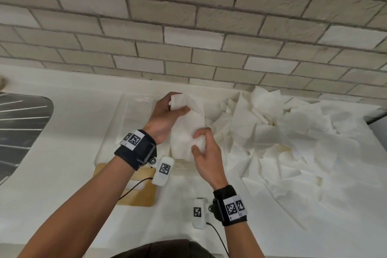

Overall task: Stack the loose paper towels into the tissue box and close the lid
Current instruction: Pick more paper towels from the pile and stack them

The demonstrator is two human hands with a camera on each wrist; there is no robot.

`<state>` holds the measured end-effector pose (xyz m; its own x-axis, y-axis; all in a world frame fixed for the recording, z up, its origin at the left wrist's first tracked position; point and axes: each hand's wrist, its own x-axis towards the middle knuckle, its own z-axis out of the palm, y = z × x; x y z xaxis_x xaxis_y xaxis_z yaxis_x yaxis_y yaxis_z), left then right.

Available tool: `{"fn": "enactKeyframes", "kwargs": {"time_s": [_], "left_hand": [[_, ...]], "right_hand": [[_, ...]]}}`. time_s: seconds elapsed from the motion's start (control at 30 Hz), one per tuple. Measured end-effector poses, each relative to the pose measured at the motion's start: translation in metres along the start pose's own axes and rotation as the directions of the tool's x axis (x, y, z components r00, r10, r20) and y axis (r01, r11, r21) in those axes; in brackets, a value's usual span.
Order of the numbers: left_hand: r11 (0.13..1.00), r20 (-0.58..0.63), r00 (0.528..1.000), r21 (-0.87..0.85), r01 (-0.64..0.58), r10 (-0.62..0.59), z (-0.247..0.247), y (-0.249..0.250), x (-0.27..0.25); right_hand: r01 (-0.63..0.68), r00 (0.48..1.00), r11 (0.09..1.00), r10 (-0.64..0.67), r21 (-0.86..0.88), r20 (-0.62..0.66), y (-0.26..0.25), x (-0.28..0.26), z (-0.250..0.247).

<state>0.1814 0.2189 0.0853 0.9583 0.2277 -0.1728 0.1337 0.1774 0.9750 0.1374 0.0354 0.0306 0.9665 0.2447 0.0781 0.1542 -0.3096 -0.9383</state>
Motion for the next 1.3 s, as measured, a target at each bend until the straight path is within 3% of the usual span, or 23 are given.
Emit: {"fn": "enactKeyframes", "kwargs": {"time_s": [0.1, 0.17, 0.23, 0.3, 0.37, 0.5, 0.6, 0.73, 0.8, 0.87, 0.93, 1.03, 1.13, 1.3], "left_hand": [[0.999, -0.046, 0.998, -0.009, 0.049, -0.049, -0.002, -0.01, 0.012], [0.976, -0.118, 0.993, 0.216, 0.002, 0.024, -0.01, -0.02, 0.016], [0.895, -0.13, 0.985, 0.444, -0.045, 0.114, -0.022, -0.032, 0.016], [0.749, -0.067, 0.981, 0.656, -0.092, 0.18, -0.032, -0.044, 0.011], [0.569, 0.029, 0.972, 0.806, -0.16, 0.233, -0.038, -0.059, 0.006], [0.387, 0.314, 0.929, 0.845, -0.368, 0.198, -0.037, -0.068, 0.001], [0.253, 0.442, 0.897, 0.87, -0.424, -0.017, -0.026, -0.062, 0.015], [0.047, 0.561, 0.773, 0.817, -0.575, -0.295, -0.006, -0.066, 0.042], [-0.025, 0.602, 0.704, 0.753, -0.657, -0.376, 0.004, -0.07, 0.051], [-0.076, 0.609, 0.667, 0.712, -0.699, -0.428, 0.009, -0.076, 0.058], [-0.119, 0.581, 0.66, 0.701, -0.703, -0.475, 0.012, -0.085, 0.065], [-0.115, 0.544, 0.638, 0.705, -0.7, -0.544, 0.018, -0.09, 0.072], [-0.095, 0.524, 0.642, 0.729, -0.677, -0.56, 0.023, -0.093, 0.074], [-0.163, 0.514, 0.654, 0.704, -0.691, -0.556, 0.031, -0.095, 0.071]], "right_hand": [[-0.107, 0.993, 0.994, 0.106, -0.025, -0.044, 0.004, 0.006, 0.007], [-0.187, 0.982, 0.976, 0.183, -0.109, -0.037, 0.006, 0.013, 0.017], [-0.285, 0.946, 0.927, 0.313, -0.242, 0.087, 0.012, 0.021, 0.029], [-0.382, 0.856, 0.847, 0.476, -0.37, 0.203, 0.015, 0.03, 0.039], [-0.44, 0.793, 0.781, 0.569, -0.443, 0.217, 0.015, 0.034, 0.044], [-0.472, 0.784, 0.739, 0.601, -0.482, 0.153, 0.018, 0.032, 0.049], [-0.402, 0.808, 0.732, 0.566, -0.55, 0.163, 0.018, 0.027, 0.051], [-0.245, 0.858, 0.737, 0.468, -0.63, 0.214, 0.01, 0.017, 0.037], [-0.109, 0.917, 0.672, 0.353, -0.732, 0.188, 0.002, 0.007, 0.024], [0.077, 0.942, 0.631, 0.207, -0.772, 0.263, 0.001, 0.0, 0.019], [0.215, 0.878, 0.642, 0.204, -0.736, 0.433, 0.007, -0.002, 0.021], [0.246, 0.705, 0.596, 0.431, -0.764, 0.563, 0.019, 0.001, 0.025], [0.281, 0.695, 0.587, 0.421, -0.759, 0.583, 0.027, 0.001, 0.03], [0.314, 0.675, 0.506, 0.476, -0.803, 0.564, 0.025, 0.013, 0.044]]}}
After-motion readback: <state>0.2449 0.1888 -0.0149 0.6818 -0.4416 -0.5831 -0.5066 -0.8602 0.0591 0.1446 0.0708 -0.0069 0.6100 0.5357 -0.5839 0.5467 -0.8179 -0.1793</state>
